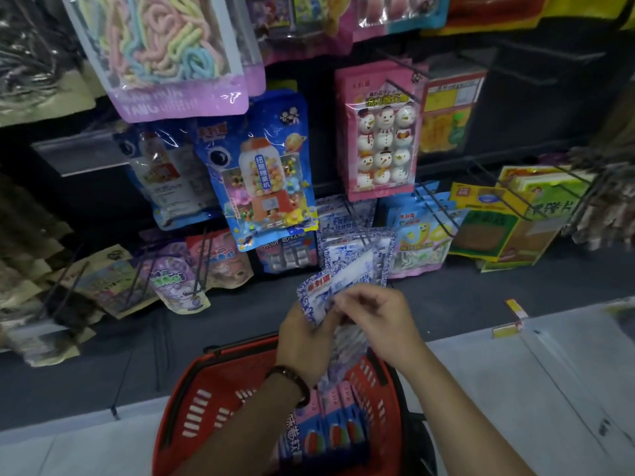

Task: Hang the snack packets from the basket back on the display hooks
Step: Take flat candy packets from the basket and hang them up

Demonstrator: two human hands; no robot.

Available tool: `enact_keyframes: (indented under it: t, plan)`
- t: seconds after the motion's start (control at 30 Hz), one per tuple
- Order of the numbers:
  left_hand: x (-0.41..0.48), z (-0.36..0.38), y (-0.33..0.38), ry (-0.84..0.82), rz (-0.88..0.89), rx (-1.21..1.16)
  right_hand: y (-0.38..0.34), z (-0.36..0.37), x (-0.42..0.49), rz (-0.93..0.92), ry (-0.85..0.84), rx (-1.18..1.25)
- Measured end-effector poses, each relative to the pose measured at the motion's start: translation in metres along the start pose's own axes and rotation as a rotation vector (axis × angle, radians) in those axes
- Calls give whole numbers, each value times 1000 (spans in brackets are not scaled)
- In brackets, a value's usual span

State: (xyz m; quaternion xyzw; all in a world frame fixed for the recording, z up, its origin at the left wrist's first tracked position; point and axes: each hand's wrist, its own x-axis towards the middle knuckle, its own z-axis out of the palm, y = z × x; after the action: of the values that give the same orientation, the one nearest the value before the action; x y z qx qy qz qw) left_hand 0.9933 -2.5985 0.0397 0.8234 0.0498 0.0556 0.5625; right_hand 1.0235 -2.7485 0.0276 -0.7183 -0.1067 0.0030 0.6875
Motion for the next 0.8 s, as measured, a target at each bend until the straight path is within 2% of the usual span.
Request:
enact_keyframes:
  t: [0.13,0.23,0.47,0.57,0.67,0.8]
  plan:
    - [13,-4,0,-58,-102,-127,7,-19,10,40,287,-19]
    - [29,-8,2,-63,-110,-106,12,-38,15,76,386,-115]
    - [60,-2,20,-140,-132,-68,11,-51,16,141,331,-121]
    - [68,5,16,-140,-162,-21,12,-53,18,172,362,-107]
    - [78,16,9,-111,-177,-81,19,-55,23,199,420,-58]
    - [90,36,-7,-24,-152,-202,27,-55,26,250,365,-15]
